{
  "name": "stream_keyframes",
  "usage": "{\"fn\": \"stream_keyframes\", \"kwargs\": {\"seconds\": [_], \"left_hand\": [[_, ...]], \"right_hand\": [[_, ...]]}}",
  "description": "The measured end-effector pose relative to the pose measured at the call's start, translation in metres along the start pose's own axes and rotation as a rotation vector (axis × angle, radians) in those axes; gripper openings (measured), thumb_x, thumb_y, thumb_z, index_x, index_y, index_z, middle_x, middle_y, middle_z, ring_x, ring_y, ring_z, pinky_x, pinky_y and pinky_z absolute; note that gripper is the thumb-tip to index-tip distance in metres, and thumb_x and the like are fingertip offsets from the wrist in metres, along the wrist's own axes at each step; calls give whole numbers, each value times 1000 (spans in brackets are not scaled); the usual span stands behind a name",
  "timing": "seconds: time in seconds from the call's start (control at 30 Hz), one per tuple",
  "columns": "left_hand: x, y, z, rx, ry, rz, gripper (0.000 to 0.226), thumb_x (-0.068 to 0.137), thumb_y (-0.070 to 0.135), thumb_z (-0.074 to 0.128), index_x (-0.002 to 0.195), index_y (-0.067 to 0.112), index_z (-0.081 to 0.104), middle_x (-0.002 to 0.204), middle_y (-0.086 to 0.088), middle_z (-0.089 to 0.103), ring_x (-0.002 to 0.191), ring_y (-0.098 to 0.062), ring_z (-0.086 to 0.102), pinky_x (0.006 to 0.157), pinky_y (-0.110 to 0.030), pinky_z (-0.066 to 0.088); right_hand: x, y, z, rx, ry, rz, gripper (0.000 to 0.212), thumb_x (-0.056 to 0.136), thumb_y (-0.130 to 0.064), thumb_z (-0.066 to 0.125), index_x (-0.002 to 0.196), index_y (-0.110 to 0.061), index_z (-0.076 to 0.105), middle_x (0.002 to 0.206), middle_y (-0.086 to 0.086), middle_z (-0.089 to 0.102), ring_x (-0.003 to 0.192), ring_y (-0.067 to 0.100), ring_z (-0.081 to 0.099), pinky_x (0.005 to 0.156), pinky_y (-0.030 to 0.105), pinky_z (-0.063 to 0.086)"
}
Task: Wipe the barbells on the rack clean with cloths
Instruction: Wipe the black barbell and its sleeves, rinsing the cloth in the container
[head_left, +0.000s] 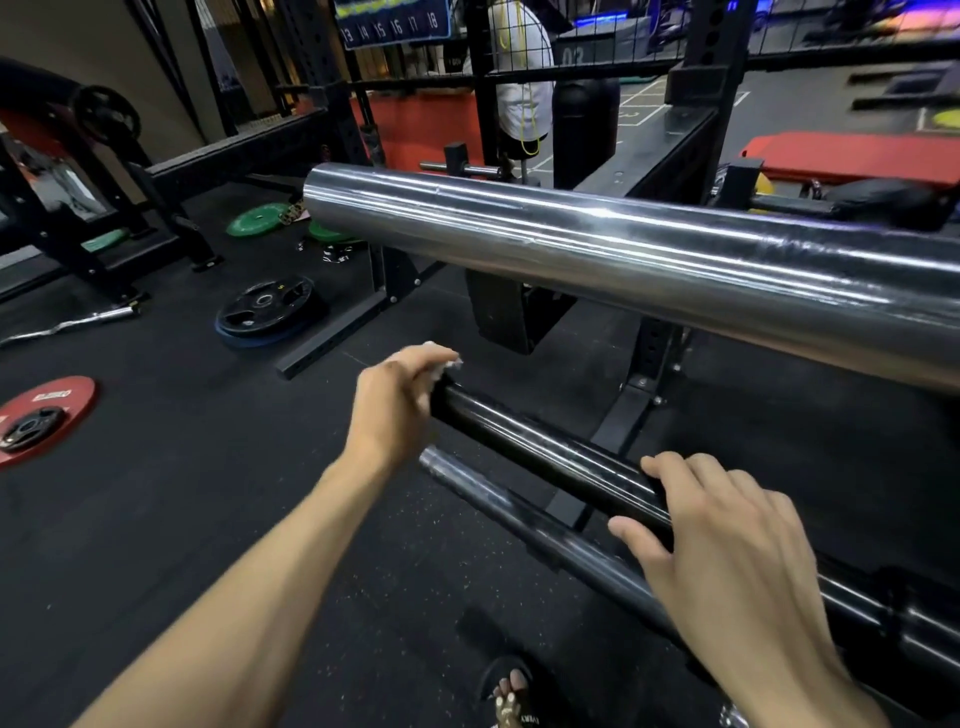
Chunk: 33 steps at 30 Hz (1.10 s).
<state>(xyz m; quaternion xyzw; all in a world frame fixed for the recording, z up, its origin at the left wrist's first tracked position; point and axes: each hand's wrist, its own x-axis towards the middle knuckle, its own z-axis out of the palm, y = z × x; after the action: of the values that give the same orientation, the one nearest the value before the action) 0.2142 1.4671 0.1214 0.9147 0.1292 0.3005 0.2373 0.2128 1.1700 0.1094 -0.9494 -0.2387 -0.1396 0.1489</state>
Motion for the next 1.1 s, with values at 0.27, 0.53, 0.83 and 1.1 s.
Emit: {"fn": "stream_keyframes", "kwargs": {"seconds": [0.27, 0.53, 0.83, 1.1], "left_hand": [[-64, 78, 28, -91, -247, 433, 51, 75, -22, 60, 113, 8, 76, 122, -5, 72, 119, -13, 63, 111, -21, 41], [-1, 1, -1, 67, -1, -11, 39, 90, -11, 57, 106, 17, 78, 108, 12, 72, 110, -12, 68, 97, 3, 31], [-52, 51, 17, -158, -212, 447, 49, 80, -21, 53, 115, 5, 76, 128, 0, 68, 122, -7, 60, 113, -15, 36], [-26, 19, 5, -49, -14, 179, 54, 80, -19, 53, 111, 16, 79, 122, 18, 66, 121, 15, 53, 109, -13, 40]], "right_hand": [[4, -10, -3, -40, 29, -31, 53, 62, -37, 93, 101, -17, 64, 87, -2, 55, 76, 24, 50, 65, 40, 45], [3, -8, -3, 19, 77, -18, 42, 66, -32, 92, 96, -18, 67, 84, -4, 57, 76, 22, 51, 65, 40, 48], [4, -6, -3, 21, 73, -26, 47, 63, -35, 94, 94, -21, 61, 84, -6, 52, 75, 21, 47, 65, 39, 45], [5, -4, 0, 47, 74, -43, 46, 66, -36, 92, 97, -21, 62, 87, -5, 52, 76, 21, 48, 66, 39, 47]]}}
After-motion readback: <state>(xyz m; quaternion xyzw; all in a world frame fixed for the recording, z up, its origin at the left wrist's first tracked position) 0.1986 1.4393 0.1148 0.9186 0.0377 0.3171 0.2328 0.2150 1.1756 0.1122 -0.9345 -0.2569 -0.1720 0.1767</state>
